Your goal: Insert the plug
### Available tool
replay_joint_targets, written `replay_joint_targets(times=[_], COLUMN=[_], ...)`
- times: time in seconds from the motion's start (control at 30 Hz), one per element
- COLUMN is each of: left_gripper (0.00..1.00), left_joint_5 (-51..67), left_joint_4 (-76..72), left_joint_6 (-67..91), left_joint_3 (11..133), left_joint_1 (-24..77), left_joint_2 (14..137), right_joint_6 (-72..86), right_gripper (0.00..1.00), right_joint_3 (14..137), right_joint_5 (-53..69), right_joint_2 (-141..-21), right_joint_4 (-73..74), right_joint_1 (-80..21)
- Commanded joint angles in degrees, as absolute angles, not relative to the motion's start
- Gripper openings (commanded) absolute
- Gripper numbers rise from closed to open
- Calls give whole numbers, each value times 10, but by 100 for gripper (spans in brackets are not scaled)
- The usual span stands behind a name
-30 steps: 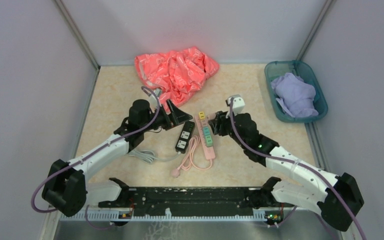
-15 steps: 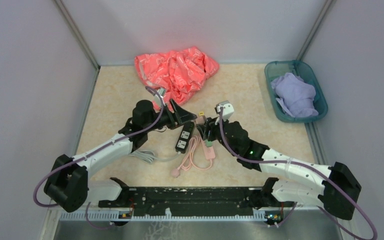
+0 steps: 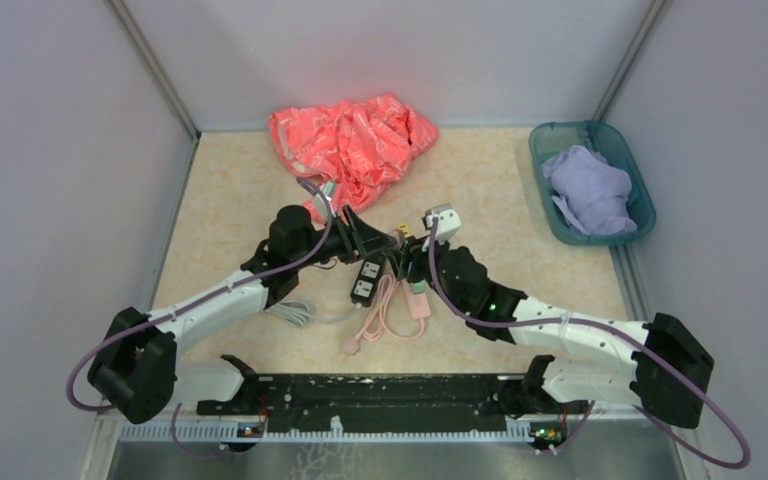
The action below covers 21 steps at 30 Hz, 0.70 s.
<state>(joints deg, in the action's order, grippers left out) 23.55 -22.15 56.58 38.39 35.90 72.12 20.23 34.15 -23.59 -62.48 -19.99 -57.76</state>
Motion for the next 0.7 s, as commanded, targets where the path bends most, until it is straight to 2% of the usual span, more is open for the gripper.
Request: replay_joint_targets(times=[0.0, 0.17, 0.37, 0.5, 0.67], left_gripper=[54, 37, 8, 1, 0], left_joint_5=[240, 242, 187, 123, 65], left_joint_4=[-238, -231, -130, -40, 46], left_joint_6=[560, 553, 496, 445, 387], left_joint_3=[377, 374, 391, 406, 425], left_joint_1=[365, 368, 368, 367, 361], left_joint_2=[727, 718, 683, 659, 643], right_joint_6=[212, 223, 230, 232, 238], right_gripper=[39, 43, 55, 61, 62], right_joint_3=[351, 351, 358, 363, 379], right_joint_5=[-250, -249, -237, -212, -181], right_joint_2=[-634, -649, -665, -671, -699], right_joint_4=[-267, -274, -252, -234, -199], right_joint_1=[-587, -588, -588, -588, -588])
